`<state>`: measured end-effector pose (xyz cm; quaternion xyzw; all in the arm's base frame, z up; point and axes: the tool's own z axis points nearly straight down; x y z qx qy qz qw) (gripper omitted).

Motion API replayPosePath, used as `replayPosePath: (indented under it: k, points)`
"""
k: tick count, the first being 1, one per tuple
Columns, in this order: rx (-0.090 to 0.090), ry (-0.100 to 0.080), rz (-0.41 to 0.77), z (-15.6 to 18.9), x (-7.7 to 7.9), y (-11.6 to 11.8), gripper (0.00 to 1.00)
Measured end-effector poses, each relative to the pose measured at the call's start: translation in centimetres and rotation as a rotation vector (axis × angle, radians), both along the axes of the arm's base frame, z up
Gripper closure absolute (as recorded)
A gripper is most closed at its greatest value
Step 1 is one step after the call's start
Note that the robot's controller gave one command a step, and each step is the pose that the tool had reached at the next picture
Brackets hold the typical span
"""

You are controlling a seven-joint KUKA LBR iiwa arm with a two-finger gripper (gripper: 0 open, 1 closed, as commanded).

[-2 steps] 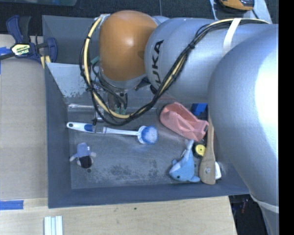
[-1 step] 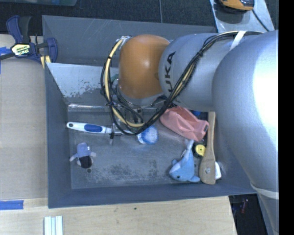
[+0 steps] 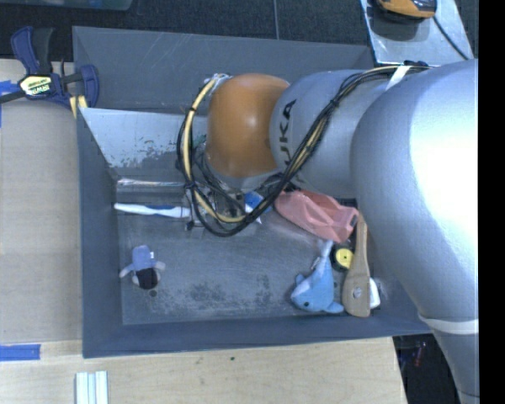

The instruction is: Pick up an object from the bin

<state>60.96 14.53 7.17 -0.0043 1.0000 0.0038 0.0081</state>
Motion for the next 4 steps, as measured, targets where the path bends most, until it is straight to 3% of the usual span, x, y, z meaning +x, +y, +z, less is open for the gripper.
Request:
replayPosePath:
  k: [4]
  points:
    - [0.0,0.001,-0.001,-0.02,-0.01,-0.03,1.0]
